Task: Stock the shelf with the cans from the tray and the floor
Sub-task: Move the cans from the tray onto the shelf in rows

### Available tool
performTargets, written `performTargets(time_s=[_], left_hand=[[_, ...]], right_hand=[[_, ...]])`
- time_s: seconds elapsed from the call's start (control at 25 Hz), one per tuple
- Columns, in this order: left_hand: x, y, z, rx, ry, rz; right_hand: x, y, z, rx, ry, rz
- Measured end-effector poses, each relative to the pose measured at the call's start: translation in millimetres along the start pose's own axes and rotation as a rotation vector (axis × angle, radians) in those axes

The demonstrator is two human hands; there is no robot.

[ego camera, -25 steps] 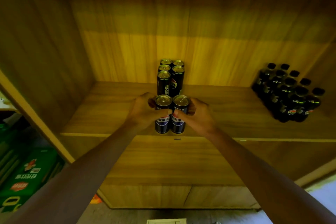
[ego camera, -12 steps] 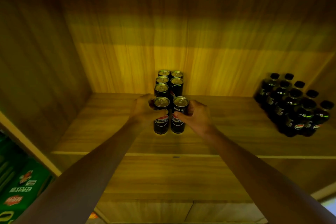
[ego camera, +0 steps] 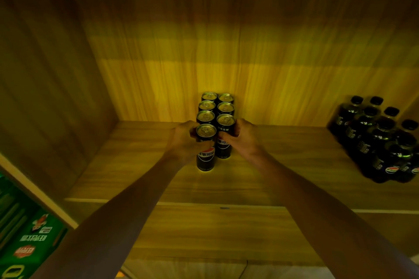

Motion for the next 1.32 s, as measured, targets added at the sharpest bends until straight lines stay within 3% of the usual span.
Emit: performTargets(time_s=[0.68,0.84,1.04,1.32], left_hand=[[1.7,6.4,2.2,-0.009,0.028,0.051],[4.8,4.1,-0.7,-0.022,0.079,0.064],[12.3,-5.5,-22.0,-0.12,0.403,0.114],[11.9,-64.3,-9.4,-0.292,0.984,0.319]], right_hand=[[-0.5,8.1,3.0,0.026,-0.099,0.095],[0.5,6.4,11.9,0.062,-0.228,0.116],[10.5,-5.9,19.4,0.081,-0.344,0.154],[30.3,-61.8,10.3,0.15,-0.79,0.271]])
Point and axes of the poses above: each hand's wrist, its own y-axis towards the middle knuckle, its own x-axis out of the back of the hand, z = x × y, the point moved 10 cm from there along y, towards the middle knuckle, and after that the axes turned 3 degrees about -z, right-handed, at the moved point
